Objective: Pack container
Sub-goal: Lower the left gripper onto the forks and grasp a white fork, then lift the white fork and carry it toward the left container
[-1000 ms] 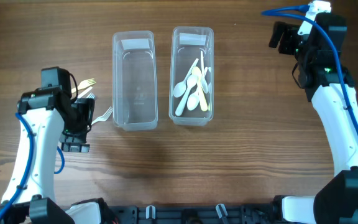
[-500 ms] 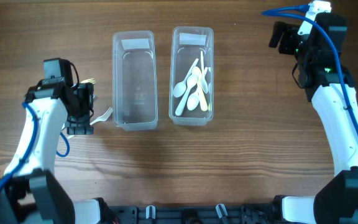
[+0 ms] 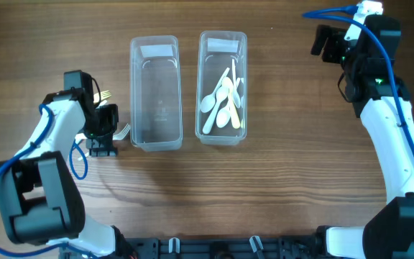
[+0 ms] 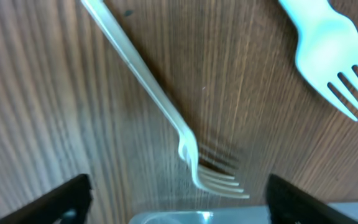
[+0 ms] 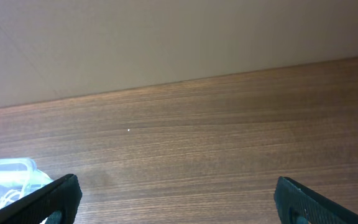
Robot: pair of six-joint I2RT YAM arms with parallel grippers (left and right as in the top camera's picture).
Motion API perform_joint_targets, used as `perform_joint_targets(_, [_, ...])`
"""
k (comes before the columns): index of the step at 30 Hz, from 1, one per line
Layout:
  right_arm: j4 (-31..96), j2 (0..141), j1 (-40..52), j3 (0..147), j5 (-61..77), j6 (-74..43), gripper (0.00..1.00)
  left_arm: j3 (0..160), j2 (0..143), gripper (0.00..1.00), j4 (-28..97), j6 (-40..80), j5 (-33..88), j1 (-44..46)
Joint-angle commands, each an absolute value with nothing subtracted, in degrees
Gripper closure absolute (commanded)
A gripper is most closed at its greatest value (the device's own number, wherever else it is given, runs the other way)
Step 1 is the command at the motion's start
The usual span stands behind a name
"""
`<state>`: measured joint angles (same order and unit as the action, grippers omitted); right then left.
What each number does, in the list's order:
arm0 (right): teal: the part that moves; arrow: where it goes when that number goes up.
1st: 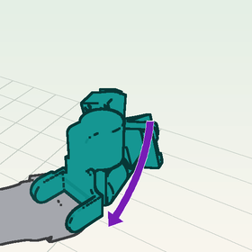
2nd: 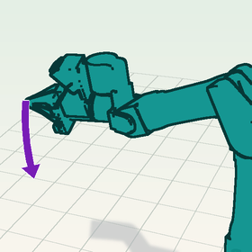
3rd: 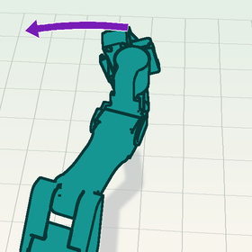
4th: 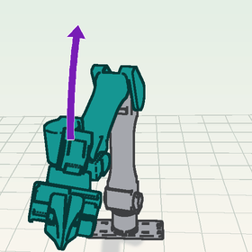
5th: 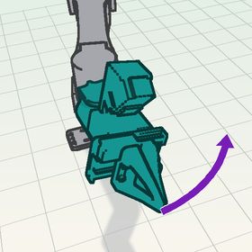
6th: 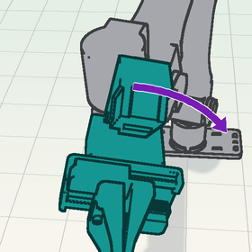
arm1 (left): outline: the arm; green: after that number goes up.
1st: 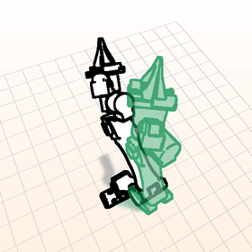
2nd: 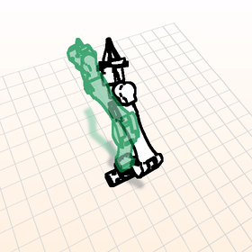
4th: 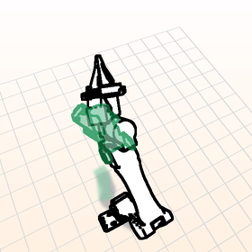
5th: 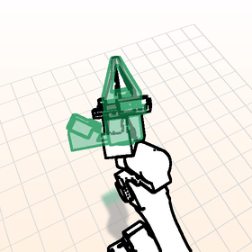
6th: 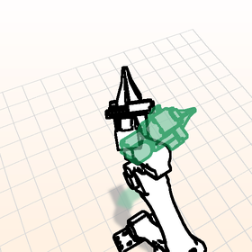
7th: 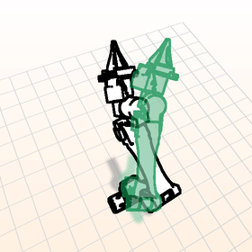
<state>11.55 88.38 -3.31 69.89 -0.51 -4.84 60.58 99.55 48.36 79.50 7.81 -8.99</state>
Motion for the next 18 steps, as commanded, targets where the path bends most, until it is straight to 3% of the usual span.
perform_joint_targets(1, [11.42, 87.74, -3.4, 70.13, -1.5, -4.51, 0.0, 60.14, 100.64, 0.19, 47.94, 80.73, 8.51, -8.75])
perform_joint_targets(5, [11.42, 87.74, -3.4, 70.13, -1.5, -4.49, 0.0, 60.14, 100.64, 0.3, 47.97, 81.49, 8.45, -8.75])
perform_joint_targets(9, [11.42, 87.74, -3.4, 70.13, -1.52, -4.51, 0.0, 60.14, 100.64, 0.49, 47.99, 81.49, 7.88, -8.75])
perform_joint_targets(18, [11.42, 87.74, -3.4, 70.13, -1.5, -4.49, 0.0, 59.46, 100.64, 0.46, 48.12, 81.52, 7.66, -8.73])
